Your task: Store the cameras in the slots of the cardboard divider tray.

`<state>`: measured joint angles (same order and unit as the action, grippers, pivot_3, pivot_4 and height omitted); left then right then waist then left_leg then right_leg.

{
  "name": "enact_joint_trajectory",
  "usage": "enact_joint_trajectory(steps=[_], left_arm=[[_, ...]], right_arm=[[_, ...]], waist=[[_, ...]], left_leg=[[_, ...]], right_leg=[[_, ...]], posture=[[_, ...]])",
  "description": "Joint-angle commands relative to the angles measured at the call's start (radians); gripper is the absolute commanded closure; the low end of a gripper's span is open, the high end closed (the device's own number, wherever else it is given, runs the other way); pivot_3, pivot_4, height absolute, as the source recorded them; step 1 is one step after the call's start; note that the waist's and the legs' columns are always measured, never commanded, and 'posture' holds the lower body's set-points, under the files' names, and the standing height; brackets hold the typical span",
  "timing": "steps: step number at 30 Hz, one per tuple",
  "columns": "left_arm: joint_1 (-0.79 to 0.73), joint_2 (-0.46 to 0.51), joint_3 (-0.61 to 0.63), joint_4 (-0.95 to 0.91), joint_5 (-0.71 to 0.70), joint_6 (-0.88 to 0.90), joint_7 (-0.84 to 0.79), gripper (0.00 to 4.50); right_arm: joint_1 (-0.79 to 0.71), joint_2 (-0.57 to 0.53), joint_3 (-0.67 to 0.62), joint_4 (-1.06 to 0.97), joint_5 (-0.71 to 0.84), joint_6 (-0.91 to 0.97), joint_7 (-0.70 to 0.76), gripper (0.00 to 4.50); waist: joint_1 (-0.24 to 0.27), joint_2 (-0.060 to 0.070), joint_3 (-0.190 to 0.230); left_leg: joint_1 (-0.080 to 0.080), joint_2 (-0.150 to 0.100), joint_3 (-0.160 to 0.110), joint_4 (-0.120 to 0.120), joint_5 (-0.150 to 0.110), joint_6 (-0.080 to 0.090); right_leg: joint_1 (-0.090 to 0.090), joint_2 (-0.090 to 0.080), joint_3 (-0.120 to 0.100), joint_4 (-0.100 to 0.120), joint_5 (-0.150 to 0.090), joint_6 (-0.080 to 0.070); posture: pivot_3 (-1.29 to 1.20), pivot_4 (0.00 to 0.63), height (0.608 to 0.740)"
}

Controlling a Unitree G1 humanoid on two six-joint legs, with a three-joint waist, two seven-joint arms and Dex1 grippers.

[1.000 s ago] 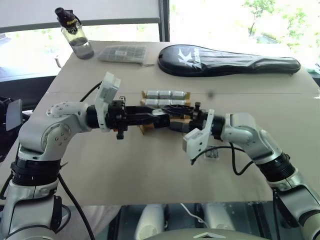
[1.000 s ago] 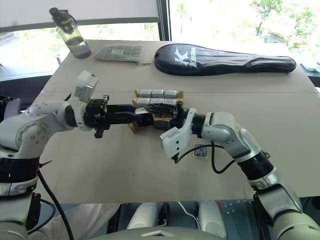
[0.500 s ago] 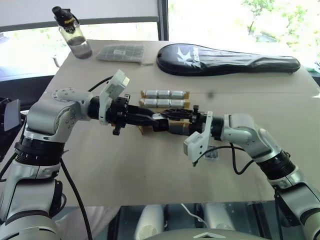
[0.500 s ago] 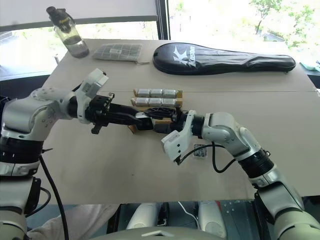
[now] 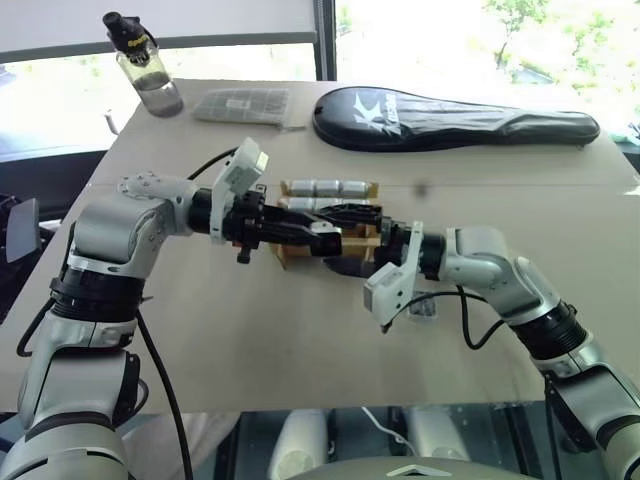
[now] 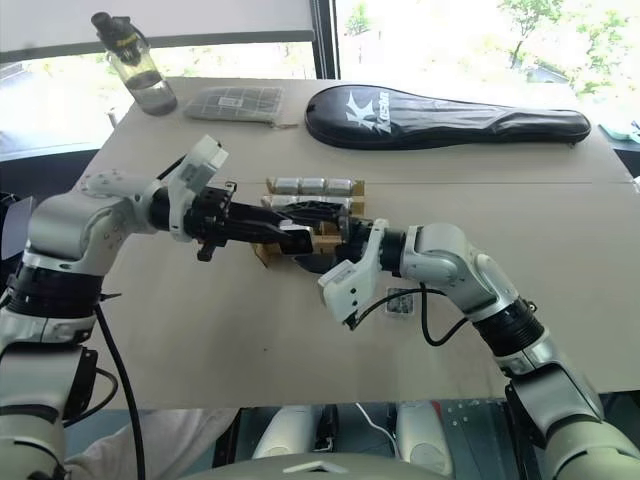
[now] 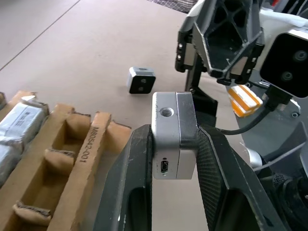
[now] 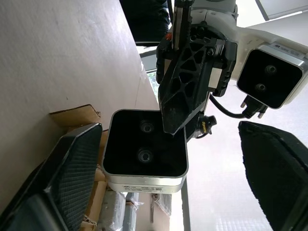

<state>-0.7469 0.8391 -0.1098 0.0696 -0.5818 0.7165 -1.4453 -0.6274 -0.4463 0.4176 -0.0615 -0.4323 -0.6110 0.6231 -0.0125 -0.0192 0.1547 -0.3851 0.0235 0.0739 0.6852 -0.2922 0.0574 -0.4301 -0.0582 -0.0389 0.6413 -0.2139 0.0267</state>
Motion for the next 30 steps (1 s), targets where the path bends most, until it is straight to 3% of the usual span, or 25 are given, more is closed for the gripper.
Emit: enact_joint_trajectory(steps=[1, 4, 8, 10, 19, 23, 30], left_arm=[[-0.043, -0.001, 0.031, 0.032, 0.024, -0.057, -0.006, 3.81], [-0.075, -0.007, 0.036, 0.145, 0.090, -0.231, -0.049, 3.81], [-0.137, -0.041, 0.048, 0.406, 0.177, -0.558, -0.139, 3.81], [-0.169, -0.062, 0.050, 0.525, 0.220, -0.672, -0.149, 3.81], [-0.225, -0.091, -0.066, 0.818, 0.217, -0.968, -0.169, 3.81], [-0.266, -0.120, -0.073, 0.947, 0.243, -1.068, -0.169, 3.81], [-0.322, -0.194, -0.045, 1.071, 0.244, -1.152, -0.169, 3.81]], right_arm=[[0.015, -0.019, -0.049, -0.038, 0.031, 0.026, -0.010, 0.15], [0.118, -0.063, -0.114, -0.084, 0.168, 0.135, 0.032, 0.15], [0.309, -0.122, -0.287, -0.225, 0.551, 0.478, 0.122, 0.15], [0.369, -0.160, -0.365, -0.281, 0.672, 0.597, 0.144, 0.15], [0.658, -0.345, -0.724, -0.523, 1.257, 1.073, 0.209, 0.15], [0.722, -0.383, -0.814, -0.543, 1.332, 1.132, 0.214, 0.15], [0.709, -0.365, -0.817, -0.569, 1.347, 1.157, 0.159, 0.15]], waist=[[0.002, 0.000, 0.000], [0.007, 0.000, 0.000], [0.017, 0.000, 0.000], [0.024, 0.000, 0.000], [0.029, -0.001, 0.000], [0.027, -0.003, 0.000], [0.027, -0.004, 0.001]], left_leg=[[0.000, 0.000, 0.000, 0.000, 0.000, 0.000], [-0.001, 0.000, 0.000, 0.000, 0.000, 0.000], [-0.002, -0.001, 0.000, 0.000, 0.000, 0.000], [-0.002, -0.001, 0.000, 0.001, 0.000, 0.000], [-0.003, 0.000, -0.003, 0.001, -0.001, 0.002], [-0.004, -0.001, -0.002, 0.003, -0.004, 0.008], [-0.004, -0.001, -0.002, 0.003, -0.005, 0.008]], right_leg=[[0.000, 0.000, 0.000, 0.000, 0.000, 0.000], [0.000, 0.000, -0.001, 0.000, 0.000, 0.000], [0.000, -0.001, -0.001, -0.001, 0.000, 0.000], [0.000, -0.001, -0.002, -0.001, 0.000, 0.000], [0.000, 0.000, -0.003, -0.001, 0.000, 0.000], [0.000, -0.002, -0.003, -0.001, 0.000, 0.000], [0.000, -0.001, -0.003, -0.001, 0.000, 0.001]], posture=[[0.00, 0.150, 0.740], [0.00, 0.150, 0.740], [0.00, 0.150, 0.740], [0.00, 0.150, 0.740], [0.00, 0.150, 0.740], [0.00, 0.150, 0.740], [0.00, 0.150, 0.740]])
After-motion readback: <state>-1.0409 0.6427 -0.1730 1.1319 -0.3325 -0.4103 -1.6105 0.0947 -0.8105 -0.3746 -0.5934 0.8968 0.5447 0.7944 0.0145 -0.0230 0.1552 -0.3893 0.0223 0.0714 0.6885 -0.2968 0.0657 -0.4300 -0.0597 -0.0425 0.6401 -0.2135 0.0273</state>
